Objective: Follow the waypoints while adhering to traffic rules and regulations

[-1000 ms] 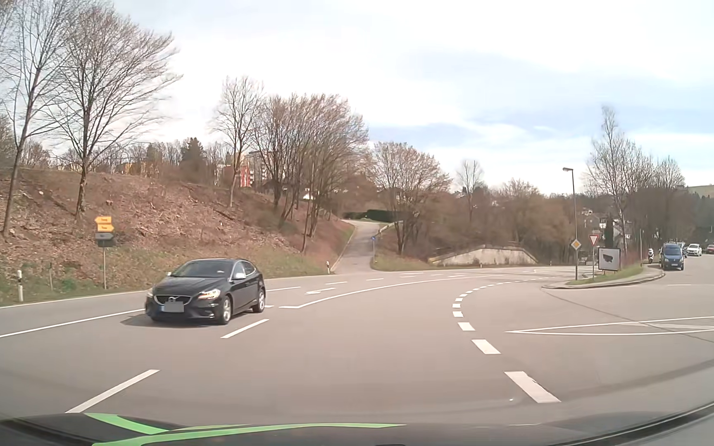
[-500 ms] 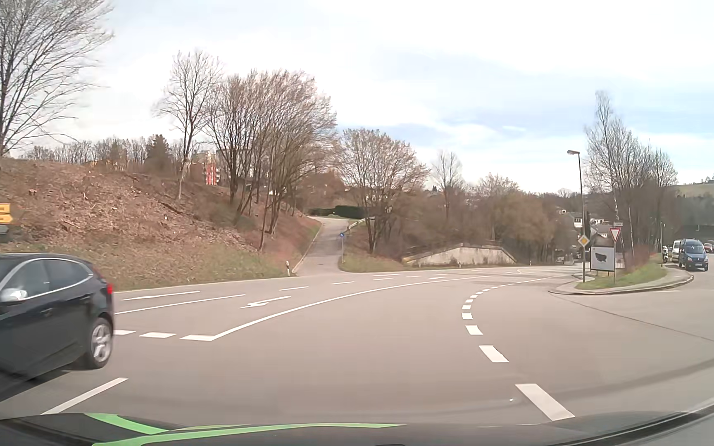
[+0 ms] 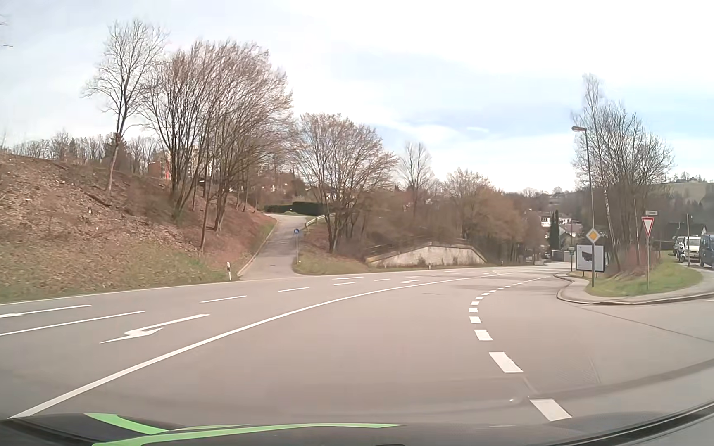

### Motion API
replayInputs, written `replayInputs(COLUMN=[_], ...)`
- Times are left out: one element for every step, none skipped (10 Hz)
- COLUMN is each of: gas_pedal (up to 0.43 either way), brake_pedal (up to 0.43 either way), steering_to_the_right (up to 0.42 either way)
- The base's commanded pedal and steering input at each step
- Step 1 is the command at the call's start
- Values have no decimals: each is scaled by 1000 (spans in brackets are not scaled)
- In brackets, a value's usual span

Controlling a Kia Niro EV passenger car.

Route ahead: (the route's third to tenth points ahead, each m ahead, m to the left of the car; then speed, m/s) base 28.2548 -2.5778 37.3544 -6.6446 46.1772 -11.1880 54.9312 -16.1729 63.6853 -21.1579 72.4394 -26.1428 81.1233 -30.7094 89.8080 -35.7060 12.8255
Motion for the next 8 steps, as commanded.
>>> replayInputs(gas_pedal=[0,0,0,0,0,0,0,0], brake_pedal=[0,0,0,0,0,0,0,0], steering_to_the_right=[61,61,61,62,63,64,65,65])
